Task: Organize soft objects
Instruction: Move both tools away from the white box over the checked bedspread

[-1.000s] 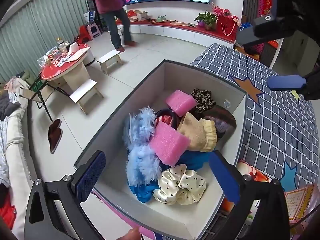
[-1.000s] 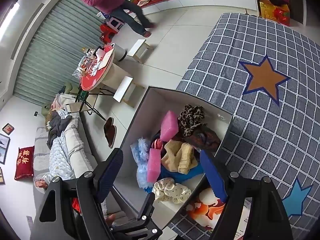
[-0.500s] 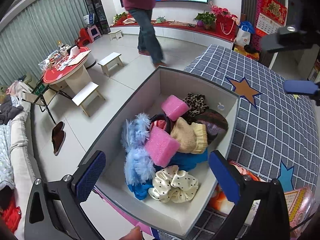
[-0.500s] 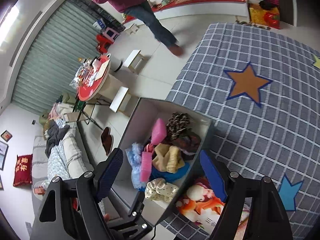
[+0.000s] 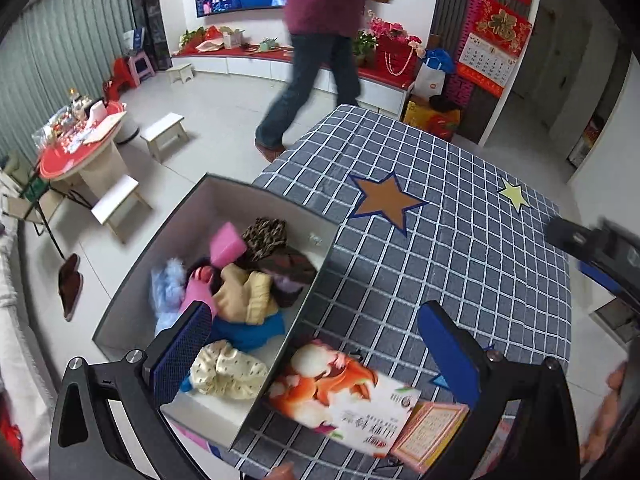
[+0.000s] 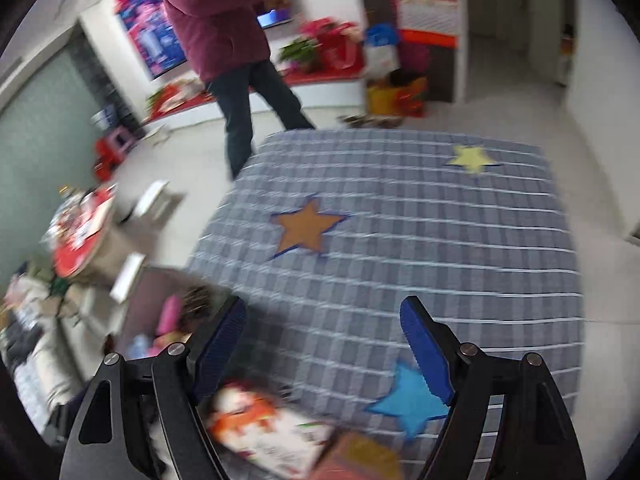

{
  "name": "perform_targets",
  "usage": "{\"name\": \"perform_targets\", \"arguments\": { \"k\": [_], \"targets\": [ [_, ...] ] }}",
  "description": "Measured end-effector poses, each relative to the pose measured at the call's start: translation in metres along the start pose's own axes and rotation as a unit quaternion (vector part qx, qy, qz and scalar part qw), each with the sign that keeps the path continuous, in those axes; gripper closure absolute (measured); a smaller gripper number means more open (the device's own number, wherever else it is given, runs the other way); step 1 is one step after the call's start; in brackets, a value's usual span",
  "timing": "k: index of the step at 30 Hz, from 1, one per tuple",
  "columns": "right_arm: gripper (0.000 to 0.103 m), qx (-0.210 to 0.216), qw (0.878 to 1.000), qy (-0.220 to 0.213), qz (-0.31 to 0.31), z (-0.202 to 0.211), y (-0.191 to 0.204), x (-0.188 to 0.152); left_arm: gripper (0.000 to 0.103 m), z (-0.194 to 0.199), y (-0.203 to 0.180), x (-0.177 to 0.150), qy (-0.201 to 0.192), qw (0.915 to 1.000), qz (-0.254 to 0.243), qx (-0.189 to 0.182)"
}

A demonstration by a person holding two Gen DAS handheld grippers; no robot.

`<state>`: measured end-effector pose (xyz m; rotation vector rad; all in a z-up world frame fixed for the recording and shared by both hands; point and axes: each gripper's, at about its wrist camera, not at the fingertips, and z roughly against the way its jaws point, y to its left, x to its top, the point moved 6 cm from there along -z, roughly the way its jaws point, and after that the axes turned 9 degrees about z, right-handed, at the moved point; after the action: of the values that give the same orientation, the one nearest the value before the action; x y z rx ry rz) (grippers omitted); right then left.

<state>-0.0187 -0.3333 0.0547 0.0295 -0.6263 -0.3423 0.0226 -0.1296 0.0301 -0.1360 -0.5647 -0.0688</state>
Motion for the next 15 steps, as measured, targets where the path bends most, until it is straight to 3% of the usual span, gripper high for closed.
{"name": "perform_targets", "arguments": {
  "k": [3, 4, 8, 11, 13, 15],
  "targets": [
    [0.019, -0.029, 0.999, -0.005, -0.027, 0.009, -0.044, -0.004, 0.000, -0.007, -0.029, 0.005, -0.006, 0.9988, -0.048, -0.004],
    [0.000, -0.051, 0.998, 0.001, -0.031, 0.009, -0.064, -0.011, 0.000, -0.012, -0.044, 0.003, 0.005, 0.9971, -0.075, -0.010],
    [0.001, -0.117, 0.993, 0.026, 0.006, 0.004, -0.106, -0.041, 0.000, -0.032, -0.073, -0.014, 0.039, 0.9951, -0.081, -0.042],
    [0.001, -0.113, 0.992, 0.059, -0.012, -0.019, -0.132, -0.072, 0.000, -0.048, -0.094, -0.016, 0.046, 0.9956, -0.076, -0.030],
    [0.001, -0.132, 0.987, 0.085, -0.014, -0.037, -0.152, -0.096, 0.000, -0.047, -0.115, -0.016, 0.036, 0.9959, -0.080, -0.022],
    [0.001, -0.147, 0.984, 0.098, -0.022, -0.046, -0.165, -0.115, 0.000, -0.035, -0.144, -0.024, 0.033, 0.9954, -0.082, -0.038]
  ]
}}
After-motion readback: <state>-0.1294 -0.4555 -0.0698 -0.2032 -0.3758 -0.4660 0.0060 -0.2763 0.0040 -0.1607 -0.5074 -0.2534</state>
